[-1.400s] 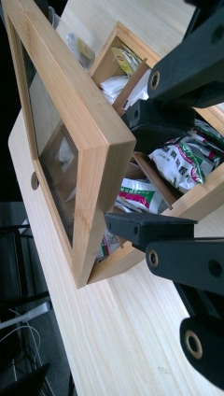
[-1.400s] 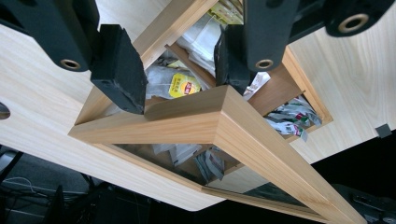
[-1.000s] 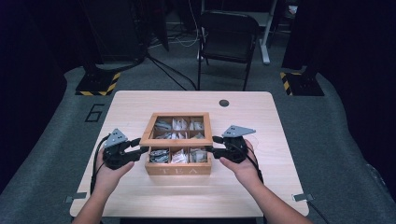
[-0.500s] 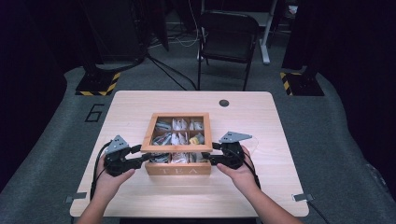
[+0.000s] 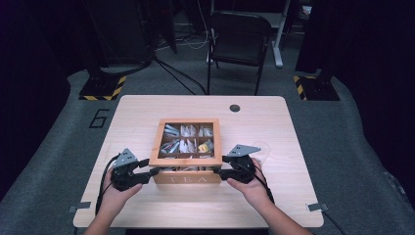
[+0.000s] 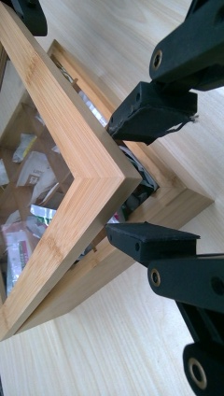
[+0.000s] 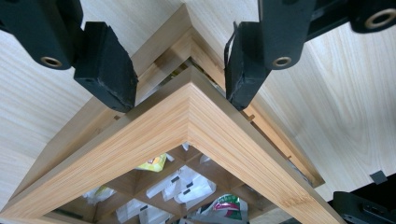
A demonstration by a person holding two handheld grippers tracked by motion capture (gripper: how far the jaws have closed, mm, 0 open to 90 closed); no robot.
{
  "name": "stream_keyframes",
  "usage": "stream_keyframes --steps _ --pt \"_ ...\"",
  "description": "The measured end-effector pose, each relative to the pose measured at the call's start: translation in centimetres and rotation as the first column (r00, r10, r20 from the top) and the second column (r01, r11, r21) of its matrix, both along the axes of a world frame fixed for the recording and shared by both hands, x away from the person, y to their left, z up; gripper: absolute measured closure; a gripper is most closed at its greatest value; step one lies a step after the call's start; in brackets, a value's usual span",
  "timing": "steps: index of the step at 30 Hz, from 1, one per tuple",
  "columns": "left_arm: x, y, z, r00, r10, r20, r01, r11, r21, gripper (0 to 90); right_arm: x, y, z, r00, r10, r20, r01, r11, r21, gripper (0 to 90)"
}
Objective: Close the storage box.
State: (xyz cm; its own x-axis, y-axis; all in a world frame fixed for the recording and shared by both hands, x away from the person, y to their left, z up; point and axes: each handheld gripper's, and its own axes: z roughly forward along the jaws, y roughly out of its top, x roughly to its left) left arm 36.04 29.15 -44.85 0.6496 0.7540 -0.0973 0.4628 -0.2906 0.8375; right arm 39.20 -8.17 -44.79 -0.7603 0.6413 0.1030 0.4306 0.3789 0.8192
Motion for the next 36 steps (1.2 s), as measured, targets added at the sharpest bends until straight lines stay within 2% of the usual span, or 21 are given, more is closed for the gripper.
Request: stream_keyframes --steps 8,10,14,16,19,23,27,36 --pt "-0.4 0.0 -0.6 0.9999 -0.001 -0.016 0.001 0.9999 0.016 47.1 -0.2 0.0 -0.6 0.9997 0.013 -0.019 -0.013 1.000 -0.011 43.4" --pt "-0.5 0.1 -0.6 0.9999 0.006 -0.009 -0.006 1.0000 -0.006 45.9 -0.3 0.0 -0.7 0.9995 0.014 -0.029 -0.014 1.000 -0.020 43.0" --pt "-0.7 0.7 -0.4 0.9998 0.018 -0.010 -0.018 0.9996 -0.022 45.2 -0.7 -0.2 -1.1 0.9991 0.018 -0.039 -0.020 0.998 -0.059 43.0" --pt "-0.7 0.8 -0.4 0.9995 0.027 -0.016 -0.027 0.9992 -0.030 45.2 -0.8 -0.6 -0.9 0.9996 0.008 -0.026 -0.009 1.000 -0.025 43.9" --pt "-0.7 1.0 -0.5 0.9994 0.032 -0.014 -0.032 0.9992 -0.026 45.2 -0.9 -1.2 -0.6 0.9996 -0.011 -0.027 0.011 1.000 -0.004 43.6" --pt "-0.7 1.0 -0.7 0.9989 0.046 -0.004 -0.046 0.9983 -0.035 45.2 -0.8 -1.8 -0.7 0.9989 -0.031 -0.036 0.031 0.999 0.011 42.5" --pt "-0.5 1.5 -0.8 0.9984 0.055 -0.013 -0.055 0.9977 -0.039 44.5 -0.7 -2.3 -0.6 0.9984 -0.052 -0.021 0.052 0.998 0.021 41.4" --pt "-0.5 2.0 -1.1 0.9971 0.071 -0.027 -0.073 0.9957 -0.057 43.8 -0.7 -3.5 -0.4 0.9959 -0.088 -0.019 0.089 0.994 0.062 40.9"
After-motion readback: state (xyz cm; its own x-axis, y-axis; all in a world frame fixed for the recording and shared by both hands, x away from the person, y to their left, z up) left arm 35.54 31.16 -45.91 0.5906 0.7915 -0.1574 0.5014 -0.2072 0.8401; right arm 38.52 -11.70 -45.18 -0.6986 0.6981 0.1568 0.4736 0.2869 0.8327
